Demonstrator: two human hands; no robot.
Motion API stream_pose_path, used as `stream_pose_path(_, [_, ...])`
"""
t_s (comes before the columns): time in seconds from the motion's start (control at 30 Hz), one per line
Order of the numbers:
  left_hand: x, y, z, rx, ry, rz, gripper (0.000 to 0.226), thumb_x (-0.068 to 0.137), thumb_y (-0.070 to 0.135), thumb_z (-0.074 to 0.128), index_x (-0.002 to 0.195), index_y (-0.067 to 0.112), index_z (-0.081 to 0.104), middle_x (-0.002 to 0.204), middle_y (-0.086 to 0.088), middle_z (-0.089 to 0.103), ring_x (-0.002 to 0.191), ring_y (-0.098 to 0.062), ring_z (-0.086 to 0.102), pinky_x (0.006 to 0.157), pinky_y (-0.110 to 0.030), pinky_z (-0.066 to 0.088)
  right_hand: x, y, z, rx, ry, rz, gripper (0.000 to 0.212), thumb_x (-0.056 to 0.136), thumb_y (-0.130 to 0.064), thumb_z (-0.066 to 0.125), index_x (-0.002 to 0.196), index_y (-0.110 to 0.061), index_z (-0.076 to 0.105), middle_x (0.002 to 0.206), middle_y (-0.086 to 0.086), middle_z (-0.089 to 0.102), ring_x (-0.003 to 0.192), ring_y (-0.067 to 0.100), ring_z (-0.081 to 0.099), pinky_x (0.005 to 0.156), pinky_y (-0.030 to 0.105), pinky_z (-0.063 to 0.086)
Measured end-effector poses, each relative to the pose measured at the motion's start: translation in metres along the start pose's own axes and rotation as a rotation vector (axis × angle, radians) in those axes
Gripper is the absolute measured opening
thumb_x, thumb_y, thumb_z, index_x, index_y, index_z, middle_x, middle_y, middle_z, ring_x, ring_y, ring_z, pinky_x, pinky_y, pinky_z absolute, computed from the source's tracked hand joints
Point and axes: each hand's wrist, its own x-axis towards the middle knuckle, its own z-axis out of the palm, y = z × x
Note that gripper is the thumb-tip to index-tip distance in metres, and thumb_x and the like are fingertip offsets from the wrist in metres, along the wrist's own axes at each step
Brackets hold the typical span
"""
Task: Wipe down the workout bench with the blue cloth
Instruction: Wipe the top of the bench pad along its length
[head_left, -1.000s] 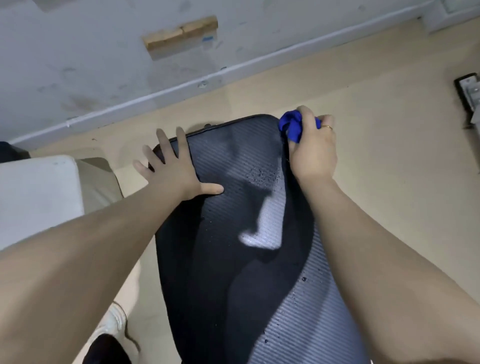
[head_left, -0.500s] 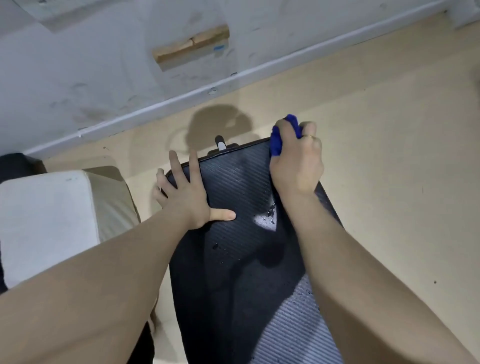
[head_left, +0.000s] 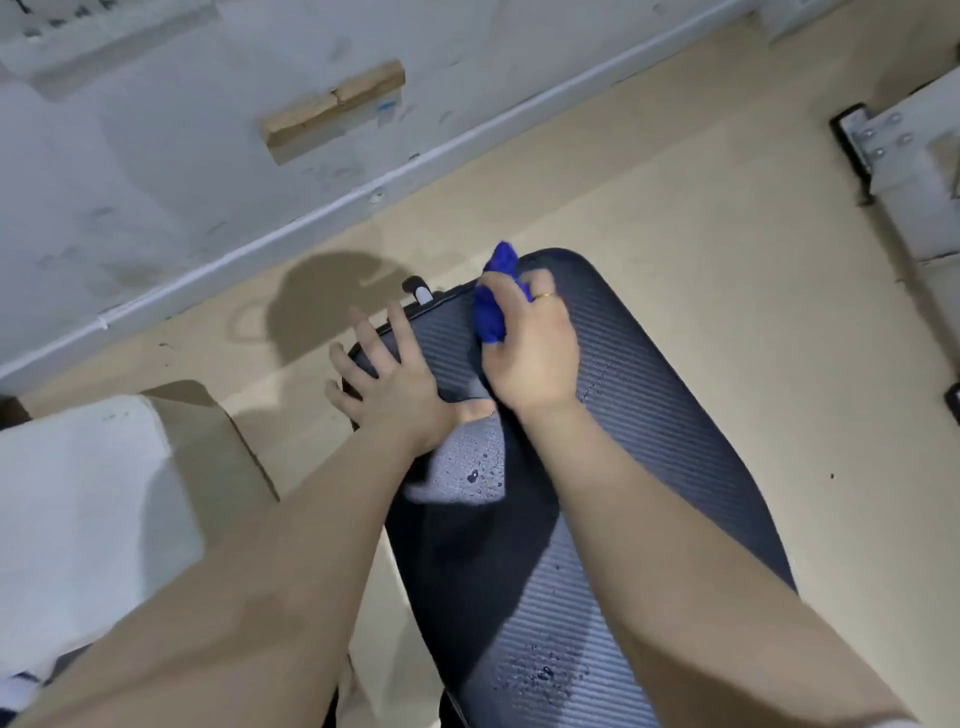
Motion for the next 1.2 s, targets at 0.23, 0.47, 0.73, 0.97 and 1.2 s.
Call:
stream_pose_path(0.23, [-0.03,-0.092,-0.01,-1.23,-0.013,0.014,0.065,0.095,-0.005,0.032,0.152,0.018,0.012,0.159,0.004,0.02,0.142,-0.005,0.026,0.113,-0.023,0.021,-0.035,-0.026,0.014,-0.086,-0.244,-0.526,0.045,0.07,-0.013,0.061,0.114,-0.023,0.062,0.104,0.013,0.06,0.072,0.034,0.055,0.048,0.032,0.048])
stream_pose_path(0.47, [-0.04,-0.086,0.008,-1.311,-0.219,0.155,0.052,0.102,0.042,0.01,0.125,0.027,0.054,0.124,0.02,0.064,0.115,0.015,0.052,0.095,0.0,0.037,-0.05,-0.073,0.039,0.004,-0.051,-0.019,0.051,0.075,-0.011,0.056,0.122,-0.03,0.053,0.115,0.008,0.048,0.089,0.036,0.054,0.063,0.038,0.046])
stream_pose_path(0.73, [-0.043,-0.104,0.01,-1.14,-0.207,0.006,0.062,0.098,0.054,0.006,0.147,0.025,0.029,0.153,0.007,0.034,0.141,-0.007,0.03,0.121,-0.034,0.015,-0.041,-0.052,0.022,-0.064,-0.203,-0.232,0.045,0.083,-0.021,0.054,0.125,-0.034,0.049,0.111,0.008,0.049,0.091,0.034,0.056,0.061,0.035,0.045])
stream_pose_path(0.97, [-0.053,-0.075,0.024,-1.388,-0.183,-0.106,0.055,0.101,0.047,0.012,0.096,0.023,0.062,0.091,0.013,0.071,0.077,0.011,0.067,0.079,-0.014,0.045,-0.09,-0.055,0.027,-0.097,-0.207,-0.311,0.051,0.066,-0.018,0.068,0.115,-0.031,0.057,0.103,0.008,0.055,0.076,0.031,0.059,0.048,0.029,0.041])
stream_pose_path(1.2, [-0.067,-0.054,0.046,-1.466,-0.027,-0.433,0.051,0.098,0.054,0.02,0.129,0.024,0.046,0.129,0.01,0.05,0.122,-0.009,0.048,0.113,-0.031,0.03,-0.046,-0.013,0.003,-0.191,-0.122,-0.366,0.055,0.061,-0.009,0.073,0.11,-0.028,0.06,0.092,0.01,0.059,0.07,0.033,0.054,0.049,0.032,0.044])
